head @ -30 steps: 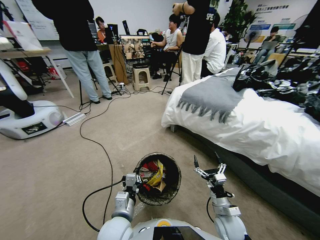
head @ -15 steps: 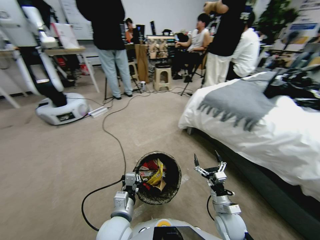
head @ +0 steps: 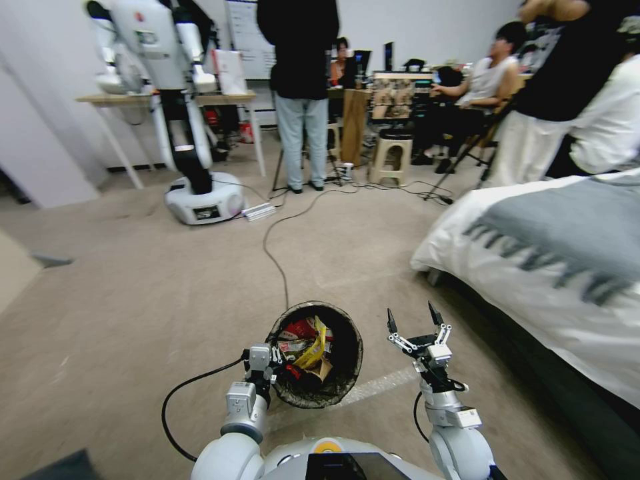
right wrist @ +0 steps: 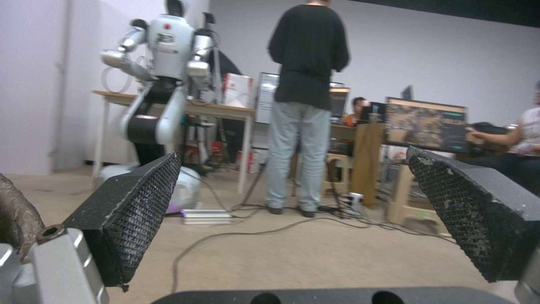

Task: Pick up the trash bin, then pick up the garbage from the floor and place it into the trash bin.

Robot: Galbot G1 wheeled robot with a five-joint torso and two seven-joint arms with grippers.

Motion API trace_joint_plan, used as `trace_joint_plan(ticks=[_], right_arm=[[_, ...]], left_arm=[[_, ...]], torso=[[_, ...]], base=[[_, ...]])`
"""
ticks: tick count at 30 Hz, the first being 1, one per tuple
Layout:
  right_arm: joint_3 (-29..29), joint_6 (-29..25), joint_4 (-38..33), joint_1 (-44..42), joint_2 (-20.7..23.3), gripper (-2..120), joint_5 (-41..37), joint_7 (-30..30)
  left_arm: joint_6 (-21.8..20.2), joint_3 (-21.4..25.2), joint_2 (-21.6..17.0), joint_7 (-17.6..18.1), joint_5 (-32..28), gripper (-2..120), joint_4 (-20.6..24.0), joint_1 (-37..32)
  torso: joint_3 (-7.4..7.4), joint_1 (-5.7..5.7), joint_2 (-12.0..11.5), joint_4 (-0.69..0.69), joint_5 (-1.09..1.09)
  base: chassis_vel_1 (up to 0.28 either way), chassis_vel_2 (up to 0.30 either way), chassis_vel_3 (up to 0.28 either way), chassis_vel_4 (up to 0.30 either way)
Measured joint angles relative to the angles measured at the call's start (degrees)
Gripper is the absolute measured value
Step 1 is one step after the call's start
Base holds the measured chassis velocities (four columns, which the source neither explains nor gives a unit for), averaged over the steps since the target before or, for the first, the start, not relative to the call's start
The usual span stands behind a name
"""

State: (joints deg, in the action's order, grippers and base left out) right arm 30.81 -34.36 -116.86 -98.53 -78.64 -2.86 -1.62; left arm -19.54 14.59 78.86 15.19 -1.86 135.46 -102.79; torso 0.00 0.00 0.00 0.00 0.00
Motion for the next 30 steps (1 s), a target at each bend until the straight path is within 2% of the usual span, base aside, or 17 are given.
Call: trace_joint_plan(ticks=[10, 12, 30], right_arm=[[0.0, -0.5, 0.4, 0.0, -0.2, 100, 0.0, -0.4], [0.2, -0.6, 0.4, -0.1, -0.2, 100, 0.0, -0.5], [0.4, -1.2, 1.2, -0.3, -0.5, 100, 0.2, -0.8]], left_arm=[[0.5, -0.1, 0.3, 0.0, 0.1, 0, -0.3, 0.0], [0.5, -0.1, 0.3, -0.1, 0.1, 0, -0.3, 0.1], [-0.6, 2.6, 0.5, 0.8, -2.9, 0, 0.9, 2.4]], torso=[[0.00, 0.00, 0.0, 0.02, 0.00], [0.00, 0.00, 0.0, -0.02, 0.00], [0.00, 0.00, 0.0, 0.00, 0.00]], base=[[0.100, 0.105, 0.093, 0.094], [0.000, 0.000, 0.000, 0.000], [0.000, 0.000, 0.000, 0.000]])
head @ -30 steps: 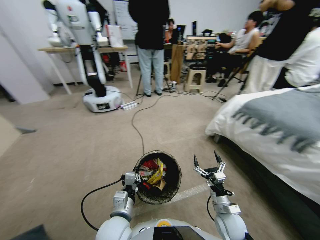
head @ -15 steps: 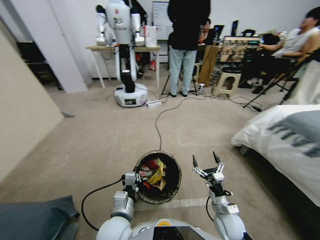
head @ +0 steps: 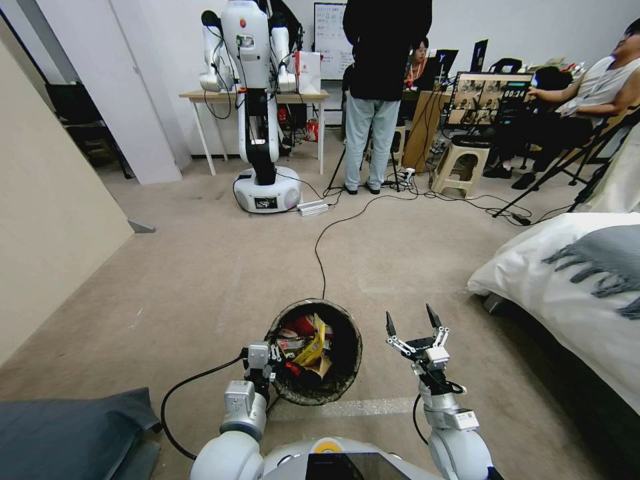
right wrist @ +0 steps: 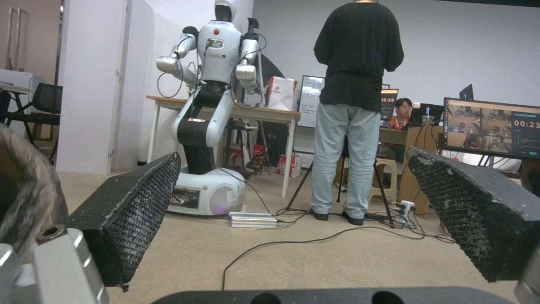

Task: Pick up the trash bin, then pick up the garbage from the floor and place it into the trash bin.

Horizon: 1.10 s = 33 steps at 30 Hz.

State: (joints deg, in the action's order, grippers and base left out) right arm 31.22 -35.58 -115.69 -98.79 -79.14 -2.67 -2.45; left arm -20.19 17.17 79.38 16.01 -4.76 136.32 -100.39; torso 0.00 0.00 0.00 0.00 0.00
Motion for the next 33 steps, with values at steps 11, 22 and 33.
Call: trace_joint_plan(ticks=[11, 22, 33], right_arm=[[-0.2, 0.0, 0.2, 0.1, -0.1, 100, 0.2, -0.5], [-0.2, -0.6, 0.0, -0.3, -0.5, 100, 0.4, -1.3], [-0.7, -1.3, 0.8, 0.6, -0.8, 100, 0.4, -1.9]], left_arm=[[-2.9, -1.9, -0.4, 1.0, -8.0, 0, 0.4, -0.4], [-14.4, -3.1, -3.1, 1.0, -28.3, 0, -1.1, 3.0], [-16.8, -3.5, -3.4, -1.9, -34.5, 0, -2.4, 3.5]], torso=[[0.00, 0.00, 0.0, 0.01, 0.01], [0.00, 0.00, 0.0, 0.00, 0.00], [0.00, 0.00, 0.0, 0.01, 0.00]], base=[[0.000, 0.000, 0.000, 0.000], [0.000, 0.000, 0.000, 0.000], [0.000, 0.000, 0.000, 0.000]])
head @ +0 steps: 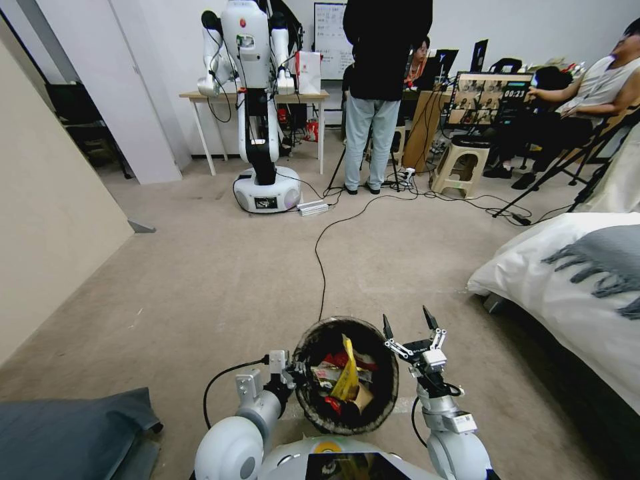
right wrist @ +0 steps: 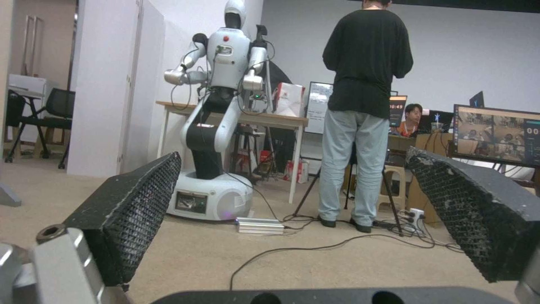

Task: Pick up the trash bin, then pick up the garbage from the floor and place it into the trash bin.

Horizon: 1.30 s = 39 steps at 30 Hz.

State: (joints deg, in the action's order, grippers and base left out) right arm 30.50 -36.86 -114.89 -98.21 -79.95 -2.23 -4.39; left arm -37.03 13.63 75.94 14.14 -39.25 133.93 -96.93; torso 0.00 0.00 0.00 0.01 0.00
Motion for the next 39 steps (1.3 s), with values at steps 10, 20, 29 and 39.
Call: trace_joint_plan(ticks=[10, 20, 29, 39], right_arm=[[-0.1, -1.8, -1.2, -0.3, -0.7, 100, -0.1, -2.1], [-0.5, -3.0, -1.5, -0.8, -1.0, 100, -0.2, -4.2], [-2.0, -3.8, -1.5, -1.3, -1.3, 100, -0.2, -5.9], [-0.8, -4.3, -5.0, -1.7, -2.1, 100, -1.6, -8.3]], left_arm=[[0.2, -0.7, 2.1, -0.4, -1.2, 0, -4.0, 1.5], [0.9, -0.6, 3.0, -1.1, -1.3, 0, -7.2, 3.1], [2.0, 0.6, 4.5, -2.2, -1.6, 0, -11.5, 6.3], [3.3, 1.2, 5.7, -2.2, -1.5, 0, -18.1, 10.6]], torso=[[0.00, 0.00, 0.0, -0.01, 0.00], [0.00, 0.00, 0.0, 0.00, 0.01], [0.00, 0.00, 0.0, -0.01, 0.01], [0.00, 0.00, 0.0, -0.01, 0.00]], base=[[0.000, 0.000, 0.000, 0.000], [0.000, 0.000, 0.000, 0.000], [0.000, 0.000, 0.000, 0.000], [0.000, 0.000, 0.000, 0.000]])
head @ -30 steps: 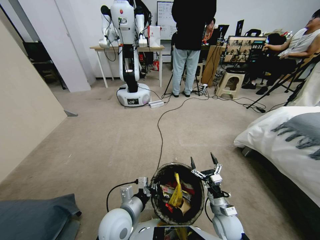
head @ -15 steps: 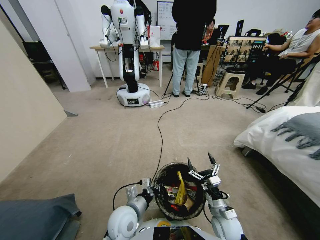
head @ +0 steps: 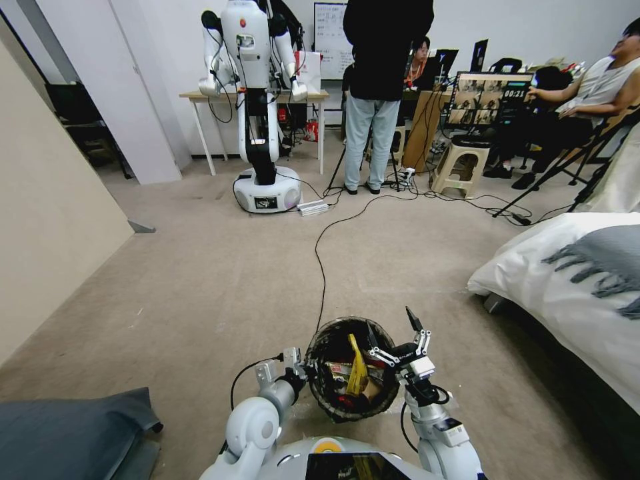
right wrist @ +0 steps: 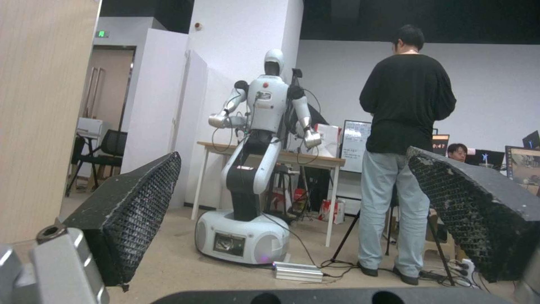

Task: Pick up the trash bin, then pick up the garbage from the floor and place it into the trash bin.

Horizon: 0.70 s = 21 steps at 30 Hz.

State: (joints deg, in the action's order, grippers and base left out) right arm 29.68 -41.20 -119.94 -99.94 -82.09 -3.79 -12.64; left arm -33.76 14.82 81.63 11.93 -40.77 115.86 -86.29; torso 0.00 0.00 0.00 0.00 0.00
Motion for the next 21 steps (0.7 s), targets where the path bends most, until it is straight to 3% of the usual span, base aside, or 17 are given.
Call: trace_joint_plan(ticks=[21], right_arm=[[-0.7, -1.5, -0.5, -0.6, -1.4, 100, -2.1, -3.5]], left_arm=[[0.8, 0.0, 0.8, 0.3, -0.8, 0, -5.3, 3.0]], torso=[[0.00, 0.00, 0.0, 0.00, 0.00]], base=[[0.000, 0.000, 0.000, 0.000]])
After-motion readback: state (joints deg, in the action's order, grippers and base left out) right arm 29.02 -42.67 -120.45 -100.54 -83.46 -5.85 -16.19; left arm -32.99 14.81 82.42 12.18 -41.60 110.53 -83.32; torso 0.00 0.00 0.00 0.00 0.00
